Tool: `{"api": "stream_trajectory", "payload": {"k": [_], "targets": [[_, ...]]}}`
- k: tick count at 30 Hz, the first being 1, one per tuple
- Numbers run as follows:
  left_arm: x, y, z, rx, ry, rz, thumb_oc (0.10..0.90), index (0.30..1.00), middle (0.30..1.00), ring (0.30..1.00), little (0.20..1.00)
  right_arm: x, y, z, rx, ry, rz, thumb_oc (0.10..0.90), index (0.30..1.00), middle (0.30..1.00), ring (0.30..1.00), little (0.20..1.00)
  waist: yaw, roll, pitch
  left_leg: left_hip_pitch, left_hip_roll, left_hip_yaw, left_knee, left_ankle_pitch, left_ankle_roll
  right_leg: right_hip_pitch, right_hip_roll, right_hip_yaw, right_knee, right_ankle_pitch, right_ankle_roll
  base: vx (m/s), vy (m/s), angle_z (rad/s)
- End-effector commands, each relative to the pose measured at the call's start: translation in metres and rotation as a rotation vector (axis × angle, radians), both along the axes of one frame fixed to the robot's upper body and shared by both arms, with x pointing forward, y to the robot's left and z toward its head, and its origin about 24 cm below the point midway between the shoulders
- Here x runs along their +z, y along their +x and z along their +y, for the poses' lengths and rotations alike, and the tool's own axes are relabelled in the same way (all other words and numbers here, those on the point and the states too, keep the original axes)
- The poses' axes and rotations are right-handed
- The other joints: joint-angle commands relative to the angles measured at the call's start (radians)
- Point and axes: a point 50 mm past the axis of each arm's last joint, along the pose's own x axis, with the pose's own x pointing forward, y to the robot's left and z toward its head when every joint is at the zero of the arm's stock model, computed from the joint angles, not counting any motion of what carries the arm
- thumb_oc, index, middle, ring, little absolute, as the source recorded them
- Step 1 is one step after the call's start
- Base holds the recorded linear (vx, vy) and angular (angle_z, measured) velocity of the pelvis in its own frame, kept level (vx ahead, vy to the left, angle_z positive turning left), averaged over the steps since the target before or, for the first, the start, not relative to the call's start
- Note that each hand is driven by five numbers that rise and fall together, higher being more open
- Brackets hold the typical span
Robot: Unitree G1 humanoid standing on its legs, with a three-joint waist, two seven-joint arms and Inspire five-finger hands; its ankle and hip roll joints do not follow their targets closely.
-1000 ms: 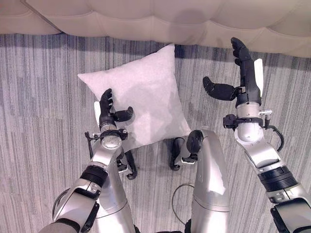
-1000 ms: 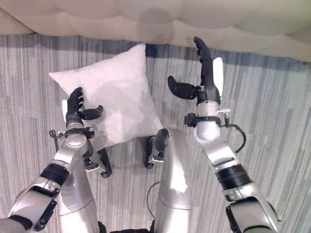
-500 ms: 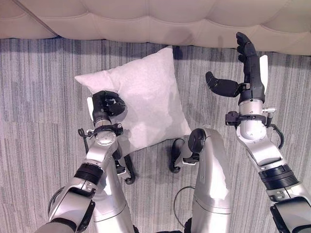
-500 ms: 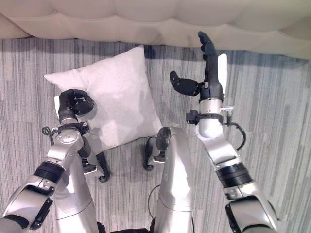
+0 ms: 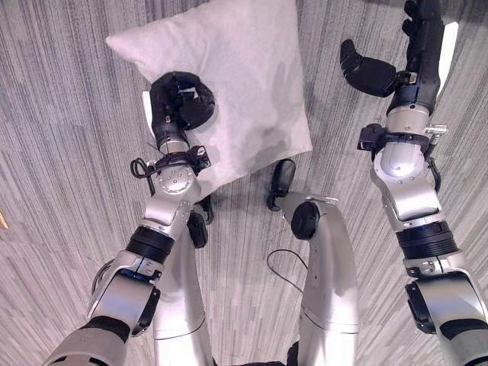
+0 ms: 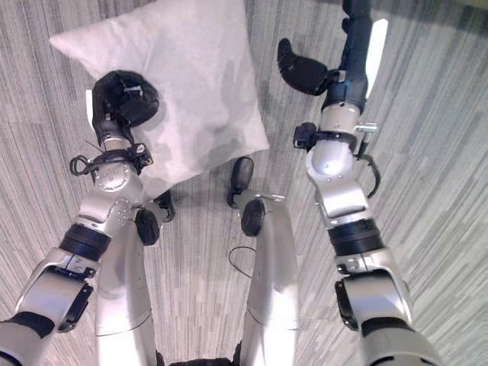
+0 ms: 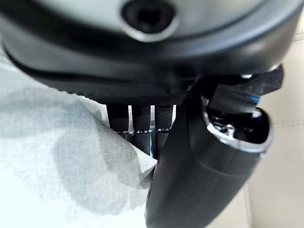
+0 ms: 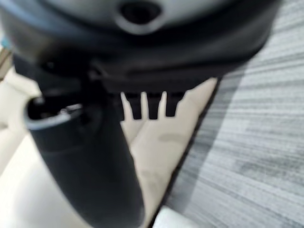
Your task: Pick up all the scattered cushions and arrange them neatly on the sofa.
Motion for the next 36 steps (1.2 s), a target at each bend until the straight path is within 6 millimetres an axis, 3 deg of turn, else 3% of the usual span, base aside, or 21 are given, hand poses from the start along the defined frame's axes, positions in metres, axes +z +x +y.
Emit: {"api": "stream_trajectory", "payload": {"k": [1,9,14,15,17,19,20,21,22,23,24,25,26,30,36], "targets": [[0.012,-0.021,-0.017,-0.108,0.021,-0.185,0.400,0.300,0.300,0.300,0.300,0.001,-0.011,-0.002,0.000,0.001,-0.107,0.800,0.900,0.900,0.900,0.900,-0.039,0.052,-0.072,0.030,0.005,-0.066,-0.133,0.052,-0.006,0.146,0.013,0.009,-0.125,0.006,0.119,-0.11,0.010,0.04],[0.000,-0.030,-0.018,-0.147,0.070,-0.194,0.400,0.300,0.300,0.300,0.300,-0.039,-0.008,-0.003,0.013,-0.012,0.021,0.800,0.900,0.900,0.900,0.900,-0.045,0.071,-0.122,0.257,-0.005,-0.039,-0.403,0.146,-0.012,0.331,0.022,-0.018,-0.330,0.081,0.149,-0.06,0.005,0.00],[-0.014,-0.038,-0.015,-0.192,0.138,-0.189,0.400,0.300,0.300,0.300,0.300,-0.078,-0.009,-0.003,0.038,-0.018,0.151,0.800,0.900,0.900,0.900,0.900,-0.039,0.097,-0.182,0.442,-0.010,-0.028,-0.605,0.214,-0.033,0.490,0.014,-0.030,-0.494,0.133,0.166,0.01,-0.010,0.00],[-0.018,-0.043,-0.013,-0.203,0.161,-0.194,0.400,0.300,0.300,0.300,0.300,-0.094,-0.010,-0.001,0.061,0.003,0.204,0.800,0.900,0.900,0.900,0.900,-0.036,0.103,-0.199,0.507,-0.009,-0.022,-0.666,0.232,-0.039,0.544,0.015,-0.030,-0.539,0.140,0.170,0.03,-0.001,0.03],[-0.020,-0.045,-0.013,-0.206,0.168,-0.193,0.400,0.300,0.300,0.300,0.300,-0.100,-0.011,-0.001,0.066,0.014,0.222,0.800,0.900,0.900,0.900,0.900,-0.032,0.109,-0.205,0.539,-0.011,-0.019,-0.696,0.243,-0.042,0.564,0.014,-0.033,-0.550,0.144,0.173,0.02,-0.014,-0.02],[-0.029,-0.053,-0.009,-0.212,0.209,-0.193,0.400,0.300,0.300,0.300,0.300,-0.127,-0.018,0.000,0.090,0.059,0.296,0.800,0.900,0.900,0.900,0.900,-0.022,0.125,-0.238,0.652,-0.019,-0.005,-0.787,0.265,-0.053,0.659,0.011,-0.044,-0.635,0.157,0.181,0.01,-0.014,-0.03],[-0.030,-0.054,-0.009,-0.212,0.209,-0.191,0.400,0.300,0.300,0.300,0.300,-0.128,-0.018,0.000,0.090,0.059,0.298,0.800,0.900,0.900,0.900,0.900,-0.022,0.124,-0.236,0.660,-0.019,-0.005,-0.794,0.268,-0.054,0.666,0.012,-0.045,-0.640,0.158,0.181,0.04,-0.015,-0.03],[-0.037,-0.058,-0.007,-0.224,0.219,-0.181,0.400,0.300,0.300,0.300,0.300,-0.146,-0.023,0.000,0.109,0.086,0.359,0.800,0.900,0.900,0.900,0.900,-0.018,0.137,-0.264,0.735,-0.028,-0.002,-0.854,0.283,-0.060,0.731,0.019,-0.051,-0.695,0.168,0.182,0.00,0.000,0.00],[-0.041,-0.062,-0.004,-0.223,0.216,-0.172,0.400,0.300,0.300,0.300,0.300,-0.156,-0.026,0.000,0.113,0.097,0.393,0.800,0.900,0.900,0.900,0.900,-0.015,0.143,-0.267,0.765,-0.034,0.006,-0.894,0.330,-0.062,0.762,0.020,-0.066,-0.736,0.208,0.178,0.07,-0.011,-0.03],[-0.042,-0.062,-0.004,-0.223,0.215,-0.169,0.400,0.300,0.300,0.300,0.300,-0.157,-0.026,0.000,0.113,0.096,0.396,0.800,0.900,0.900,0.900,0.900,-0.015,0.145,-0.270,0.786,-0.032,0.002,-0.898,0.303,-0.067,0.779,0.024,-0.062,-0.731,0.179,0.187,0.00,-0.019,-0.03],[-0.047,-0.067,0.001,-0.233,0.219,-0.166,0.400,0.300,0.300,0.300,0.300,-0.176,-0.033,-0.003,0.128,0.117,0.462,0.800,0.900,0.900,0.900,0.900,-0.009,0.157,-0.297,0.852,-0.040,0.011,-0.969,0.355,-0.073,0.840,0.033,-0.075,-0.801,0.214,0.179,0.10,-0.034,-0.03],[-0.050,-0.070,0.004,-0.233,0.227,-0.160,0.400,0.300,0.300,0.300,0.300,-0.187,-0.037,-0.005,0.130,0.126,0.508,0.800,0.900,0.900,0.900,0.900,-0.004,0.163,-0.308,0.898,-0.041,0.016,-1.004,0.367,-0.076,0.883,0.038,-0.085,-0.830,0.217,0.181,0.01,-0.023,-0.06],[-0.051,-0.070,0.004,-0.233,0.227,-0.159,0.400,0.300,0.300,0.300,0.300,-0.188,-0.037,-0.005,0.131,0.126,0.509,0.800,0.900,0.900,0.900,0.900,-0.005,0.164,-0.305,0.904,-0.041,0.016,-1.008,0.369,-0.077,0.889,0.039,-0.086,-0.834,0.218,0.181,0.08,-0.020,-0.06],[-0.062,-0.085,0.024,-0.233,0.272,-0.135,0.400,0.300,0.300,0.300,0.300,-0.236,-0.061,-0.019,0.133,0.146,0.704,0.800,0.900,0.900,0.900,0.900,0.005,0.177,-0.374,1.107,-0.032,0.033,-1.155,0.404,-0.093,1.095,0.071,-0.102,-0.974,0.236,0.193,0.18,-0.048,-0.08],[-0.066,-0.095,0.042,-0.197,0.317,-0.118,0.400,0.300,0.300,0.300,0.300,-0.271,-0.082,-0.030,0.104,0.284,0.811,0.800,0.900,0.900,0.900,0.900,0.003,0.179,-0.426,1.247,-0.024,0.050,-1.219,0.416,-0.105,1.264,0.096,-0.106,-1.067,0.243,0.198,0.12,-0.047,0.01]]}}
